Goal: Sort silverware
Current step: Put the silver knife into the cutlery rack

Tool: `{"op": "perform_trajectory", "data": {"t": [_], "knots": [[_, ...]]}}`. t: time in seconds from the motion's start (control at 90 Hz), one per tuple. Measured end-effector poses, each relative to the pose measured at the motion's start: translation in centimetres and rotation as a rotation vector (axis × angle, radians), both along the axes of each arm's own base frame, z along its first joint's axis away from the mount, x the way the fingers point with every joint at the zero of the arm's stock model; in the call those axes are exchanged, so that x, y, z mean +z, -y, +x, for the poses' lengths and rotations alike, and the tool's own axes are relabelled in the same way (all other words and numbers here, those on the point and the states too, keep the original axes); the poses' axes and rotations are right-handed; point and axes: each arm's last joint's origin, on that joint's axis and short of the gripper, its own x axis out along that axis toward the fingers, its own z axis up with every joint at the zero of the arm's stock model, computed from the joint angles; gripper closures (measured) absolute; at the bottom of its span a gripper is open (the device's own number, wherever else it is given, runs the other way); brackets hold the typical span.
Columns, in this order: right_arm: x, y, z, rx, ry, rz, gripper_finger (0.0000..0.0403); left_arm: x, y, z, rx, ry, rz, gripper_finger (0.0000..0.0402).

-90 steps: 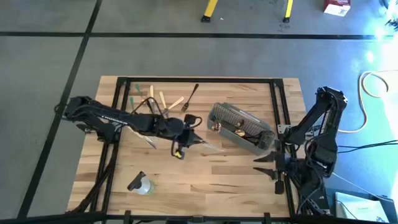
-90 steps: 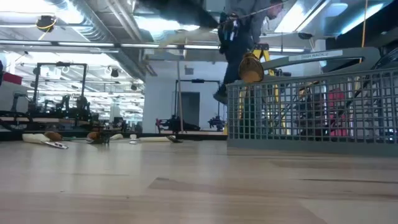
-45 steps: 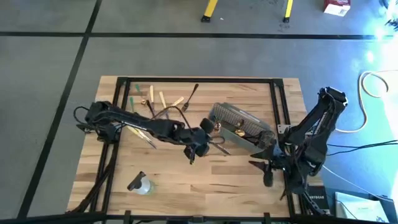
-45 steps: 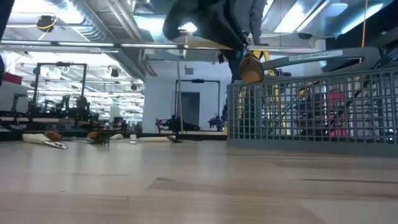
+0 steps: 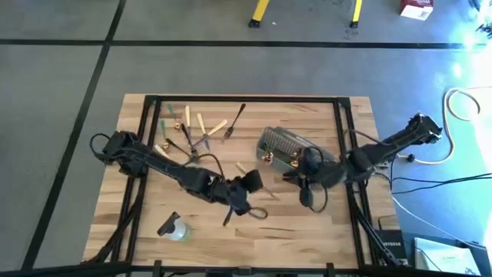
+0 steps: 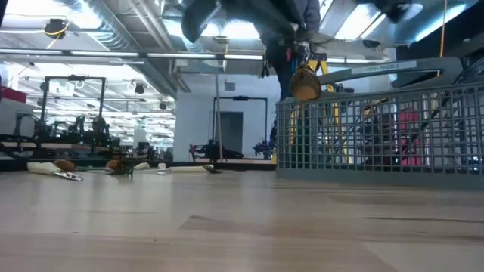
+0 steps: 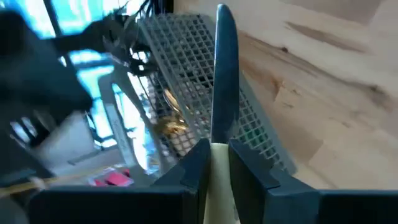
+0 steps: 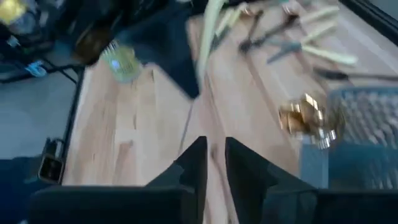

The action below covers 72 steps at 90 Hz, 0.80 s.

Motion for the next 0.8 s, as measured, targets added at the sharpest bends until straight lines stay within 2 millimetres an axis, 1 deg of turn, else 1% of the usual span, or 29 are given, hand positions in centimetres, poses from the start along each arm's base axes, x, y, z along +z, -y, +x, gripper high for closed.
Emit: {"op": "perform_trajectory", "data": {"t": [0.056, 0.122, 0.256, 0.356, 0.444, 0.511, 0.556, 0.722, 0.8], "knots": [[0.0, 1.1, 0.7, 0.008, 0.021, 0.021, 0.0359, 0.0, 0.5, -0.2, -0.029, -0.018, 0.068, 0.0361], [-0.1, 2.5, 1.4, 0.005, 0.042, 0.039, 0.0341, 0.1, 0.9, -0.4, -0.064, -0.039, 0.124, 0.0361], [0.0, 4.6, 2.5, -0.033, 0.089, 0.002, 0.0281, 0.0, 1.2, -0.5, -0.097, -0.058, 0.165, 0.0361], [0.0, 5.1, 4.1, 0.013, 0.171, 0.001, 0.0236, 0.0, 1.0, -0.4, -0.104, -0.067, 0.183, 0.0361], [-0.9, 4.9, 5.6, 0.044, 0.174, -0.043, 0.0211, 0.1, 0.8, -0.3, -0.103, -0.07, 0.189, 0.0361], [-1.9, 4.9, 6.5, 0.036, 0.152, -0.075, 0.0203, 0.0, 0.8, -0.3, -0.103, -0.071, 0.191, 0.0361], [-2.2, 4.8, 6.9, 0.027, 0.156, -0.084, 0.0202, 0.0, 0.8, -0.3, -0.103, -0.07, 0.19, 0.0361], [-1.8, 4.6, 7.8, 0.036, 0.252, -0.087, 0.0207, -0.1, 0.7, -0.4, -0.099, -0.074, 0.179, 0.0361], [-2.1, 4.5, 8.2, 0.046, 0.261, -0.082, 0.0209, -0.2, 0.5, -0.3, -0.096, -0.082, 0.18, 0.0361]]}}
